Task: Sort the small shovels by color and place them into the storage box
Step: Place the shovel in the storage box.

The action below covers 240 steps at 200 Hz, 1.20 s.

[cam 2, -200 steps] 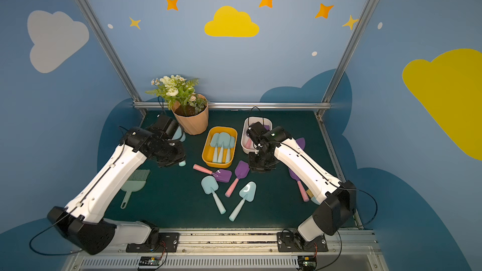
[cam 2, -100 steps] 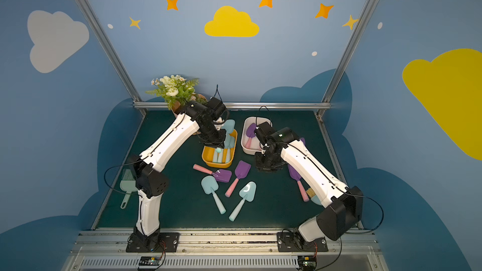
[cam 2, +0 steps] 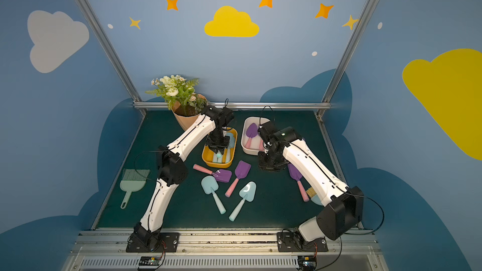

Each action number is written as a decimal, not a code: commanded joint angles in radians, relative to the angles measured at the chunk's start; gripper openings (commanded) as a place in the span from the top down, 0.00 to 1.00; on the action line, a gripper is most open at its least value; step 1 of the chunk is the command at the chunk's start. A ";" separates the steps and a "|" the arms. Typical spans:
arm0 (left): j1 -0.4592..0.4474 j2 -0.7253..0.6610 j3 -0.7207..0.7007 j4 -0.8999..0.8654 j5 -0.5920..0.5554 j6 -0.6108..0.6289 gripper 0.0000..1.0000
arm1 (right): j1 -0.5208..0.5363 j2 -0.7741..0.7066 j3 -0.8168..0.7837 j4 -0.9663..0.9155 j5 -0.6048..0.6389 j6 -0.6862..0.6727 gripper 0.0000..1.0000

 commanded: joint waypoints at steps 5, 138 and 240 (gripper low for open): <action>0.017 -0.002 0.026 -0.018 -0.030 -0.016 0.97 | -0.008 0.011 -0.003 -0.019 0.003 -0.017 0.65; 0.024 0.060 0.034 0.042 -0.027 -0.014 0.97 | -0.027 0.021 -0.004 -0.020 -0.004 -0.032 0.65; 0.016 0.113 0.033 0.102 -0.040 -0.027 0.97 | -0.031 0.030 -0.005 -0.018 -0.011 -0.037 0.65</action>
